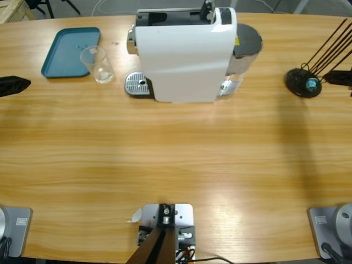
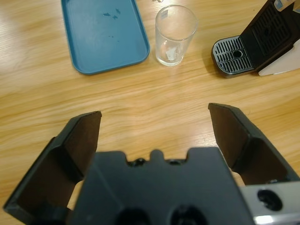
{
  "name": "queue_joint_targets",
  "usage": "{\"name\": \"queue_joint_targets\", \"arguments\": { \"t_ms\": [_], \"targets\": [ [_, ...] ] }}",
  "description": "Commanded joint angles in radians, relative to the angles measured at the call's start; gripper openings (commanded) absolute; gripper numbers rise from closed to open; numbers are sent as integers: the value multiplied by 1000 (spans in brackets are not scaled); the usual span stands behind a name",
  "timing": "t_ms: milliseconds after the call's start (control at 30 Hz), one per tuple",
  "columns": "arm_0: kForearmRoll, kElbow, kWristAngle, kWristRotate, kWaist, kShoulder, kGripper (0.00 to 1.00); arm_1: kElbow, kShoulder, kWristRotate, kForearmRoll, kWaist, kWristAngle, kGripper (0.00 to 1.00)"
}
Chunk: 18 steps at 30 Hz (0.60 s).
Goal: Pour coffee
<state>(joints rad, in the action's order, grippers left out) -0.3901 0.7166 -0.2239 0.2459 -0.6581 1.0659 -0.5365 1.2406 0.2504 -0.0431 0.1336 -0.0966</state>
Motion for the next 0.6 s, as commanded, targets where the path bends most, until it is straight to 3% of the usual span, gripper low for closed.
{"name": "queue_joint_targets", "arguments": {
  "t_ms": [33, 167, 367, 600],
  "targets": [
    [71, -85, -14, -16, 9, -45, 1000, 134, 169, 25, 267, -14, -11, 499],
    [80, -94, -14, -15, 8, -43, 1000, 170, 242, 40, 368, -14, -28, 499],
    [90, -101, -14, -14, 9, -38, 1000, 184, 259, 64, 392, -21, -84, 495],
    [99, -106, -16, -14, 8, -36, 1000, 189, 285, 70, 417, -32, -84, 494]
  ]
}}
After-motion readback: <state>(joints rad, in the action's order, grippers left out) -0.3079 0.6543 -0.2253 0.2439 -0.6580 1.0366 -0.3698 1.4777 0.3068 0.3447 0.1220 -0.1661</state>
